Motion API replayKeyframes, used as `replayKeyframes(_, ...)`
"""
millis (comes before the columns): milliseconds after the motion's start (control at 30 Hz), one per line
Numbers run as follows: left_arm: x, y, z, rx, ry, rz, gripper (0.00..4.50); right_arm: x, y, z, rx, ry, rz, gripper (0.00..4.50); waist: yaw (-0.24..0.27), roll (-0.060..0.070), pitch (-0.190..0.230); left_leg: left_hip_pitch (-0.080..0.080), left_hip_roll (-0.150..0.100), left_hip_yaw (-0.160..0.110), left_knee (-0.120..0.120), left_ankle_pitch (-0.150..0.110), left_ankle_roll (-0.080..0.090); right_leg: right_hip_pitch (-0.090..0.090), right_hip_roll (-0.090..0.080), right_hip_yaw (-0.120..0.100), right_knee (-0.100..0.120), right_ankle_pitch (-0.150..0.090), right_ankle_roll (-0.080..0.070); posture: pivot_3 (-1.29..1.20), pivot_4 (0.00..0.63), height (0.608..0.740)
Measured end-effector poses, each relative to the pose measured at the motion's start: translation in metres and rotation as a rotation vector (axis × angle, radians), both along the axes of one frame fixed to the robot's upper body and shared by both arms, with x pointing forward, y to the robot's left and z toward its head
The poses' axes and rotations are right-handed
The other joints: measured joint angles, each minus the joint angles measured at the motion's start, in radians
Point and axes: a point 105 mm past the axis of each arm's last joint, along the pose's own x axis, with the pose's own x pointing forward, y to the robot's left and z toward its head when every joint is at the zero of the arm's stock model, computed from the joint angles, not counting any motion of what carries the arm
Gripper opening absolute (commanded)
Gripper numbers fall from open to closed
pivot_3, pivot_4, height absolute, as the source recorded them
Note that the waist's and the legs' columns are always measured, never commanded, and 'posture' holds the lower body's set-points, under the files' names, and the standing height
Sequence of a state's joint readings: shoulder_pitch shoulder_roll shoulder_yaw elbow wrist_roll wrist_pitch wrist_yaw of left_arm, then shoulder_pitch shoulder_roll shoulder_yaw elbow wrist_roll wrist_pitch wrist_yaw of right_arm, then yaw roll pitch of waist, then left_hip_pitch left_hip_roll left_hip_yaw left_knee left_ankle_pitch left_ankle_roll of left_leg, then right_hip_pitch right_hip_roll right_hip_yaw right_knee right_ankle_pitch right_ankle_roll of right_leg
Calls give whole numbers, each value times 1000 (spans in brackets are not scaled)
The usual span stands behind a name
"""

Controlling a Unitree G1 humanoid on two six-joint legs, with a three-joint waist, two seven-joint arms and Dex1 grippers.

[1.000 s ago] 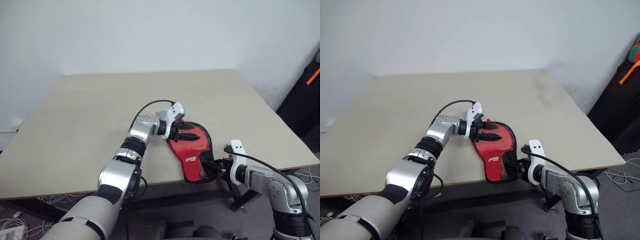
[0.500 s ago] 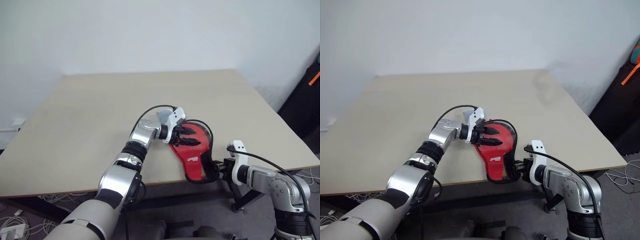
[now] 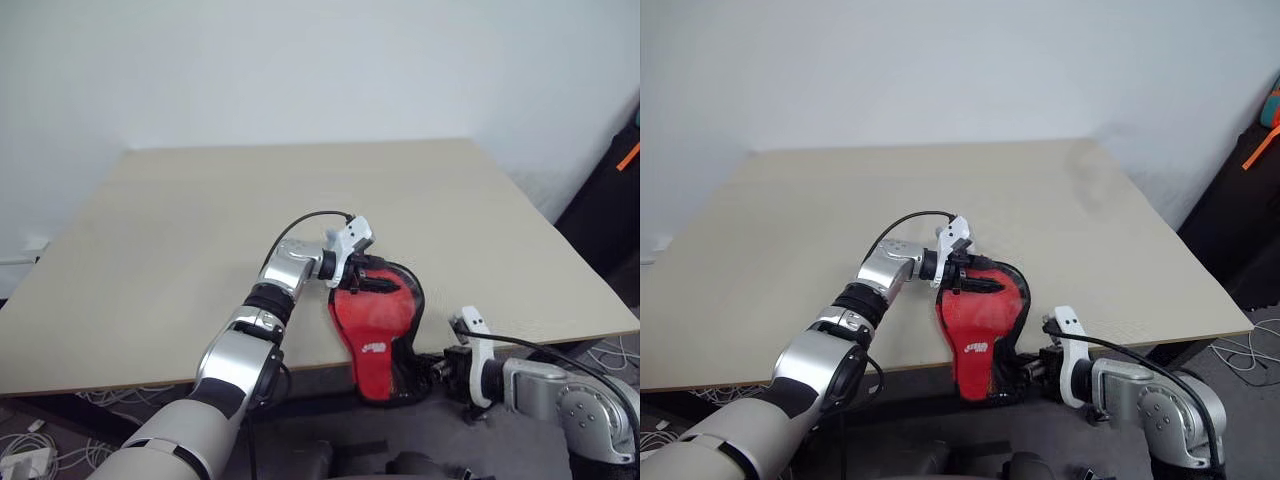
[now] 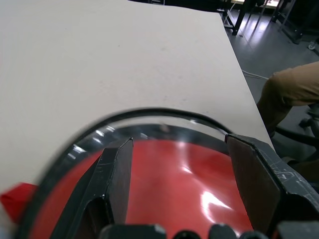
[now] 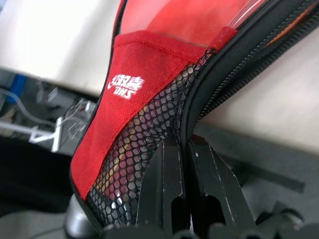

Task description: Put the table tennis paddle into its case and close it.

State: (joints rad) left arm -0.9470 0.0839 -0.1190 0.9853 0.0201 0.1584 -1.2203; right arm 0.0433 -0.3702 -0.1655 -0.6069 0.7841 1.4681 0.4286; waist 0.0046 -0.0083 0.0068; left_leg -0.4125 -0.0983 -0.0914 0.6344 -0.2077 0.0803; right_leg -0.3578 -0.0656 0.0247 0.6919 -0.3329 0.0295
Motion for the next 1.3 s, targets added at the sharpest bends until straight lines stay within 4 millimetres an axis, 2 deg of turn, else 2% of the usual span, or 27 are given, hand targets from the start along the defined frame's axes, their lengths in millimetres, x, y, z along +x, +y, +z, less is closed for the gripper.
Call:
replayKeyframes(100, -1, 1, -3, 2, 8, 1, 3121, -6, 0, 1, -1, 4, 2, 17, 0, 0, 0, 0, 0, 0, 0, 0, 0, 0, 0, 0, 0, 0, 0, 0, 0, 740)
replayKeyframes(233, -5, 0, -9, 10, 15, -8, 3121, 1, -1, -2, -42, -12, -17, 17, 0, -1, 0, 0, 0, 0, 0, 0, 0, 0, 0, 0, 0, 0, 0, 0, 0, 740)
replayKeyframes(333, -8, -1, -10, 10, 16, -26, 3121, 12, -6, -1, -61, -51, -53, 776, 0, -1, 1, 0, 0, 0, 0, 0, 0, 0, 0, 0, 0, 0, 0, 0, 0, 740)
replayKeyframes(467, -8, 1, -8, 19, -2, -39, 3121, 28, -21, 15, -89, -129, -107, 2144, 1, -1, 1, 0, 0, 0, 1, 0, 0, 0, 0, 0, 0, 0, 0, 0, 0, 740)
replayKeyframes(600, -8, 4, -11, 40, -6, -40, 3121, 31, -36, 28, -81, -168, -122, 3554, 2, -1, 1, 0, 0, 0, 1, 0, 0, 1, 0, 0, 0, 0, 0, 0, 0, 740)
replayKeyframes(767, -17, 5, -14, 42, 9, -97, 3121, 40, -50, 47, -76, -255, -146, 3554, 1, -1, 1, 0, 0, 0, 1, 0, 1, 1, -1, 0, 0, 0, 0, 0, 0, 740)
replayKeyframes(933, -33, 25, -19, 79, 49, -178, 3121, 84, -84, 67, -133, -358, -336, 3554, -4, -1, 2, 0, 0, 1, -1, 0, 0, -1, 0, 1, 0, 0, 0, 0, 0, 740)
replayKeyframes(1033, -34, 37, -18, 97, 62, -169, 3121, 102, -93, 78, -136, -406, -411, 3554, 0, -1, 2, 0, 0, 0, -2, 1, 1, -1, 0, 1, 0, 0, 0, 0, 0, 740)
replayKeyframes(1167, -38, 44, -25, 120, 53, -147, 3121, 130, -87, 90, -108, -447, -453, 3554, 0, 0, 2, 0, 0, 2, -1, 1, 1, -1, -1, 2, 0, 0, 0, 0, 0, 740)
replayKeyframes(1233, -40, 46, -34, 126, 80, -112, 3121, 139, -79, 96, -100, -470, -435, 3554, 1, 0, 2, 0, 0, 1, -1, 1, 1, -1, -1, 2, 0, 0, 0, 0, 0, 740)
replayKeyframes(1300, -42, 46, -33, 130, 66, -99, 3121, 146, -68, 98, -94, -478, -408, 3554, 0, 1, 2, 0, 0, 1, -1, 1, 1, -1, -1, 2, 0, 0, 0, 0, 0, 740)
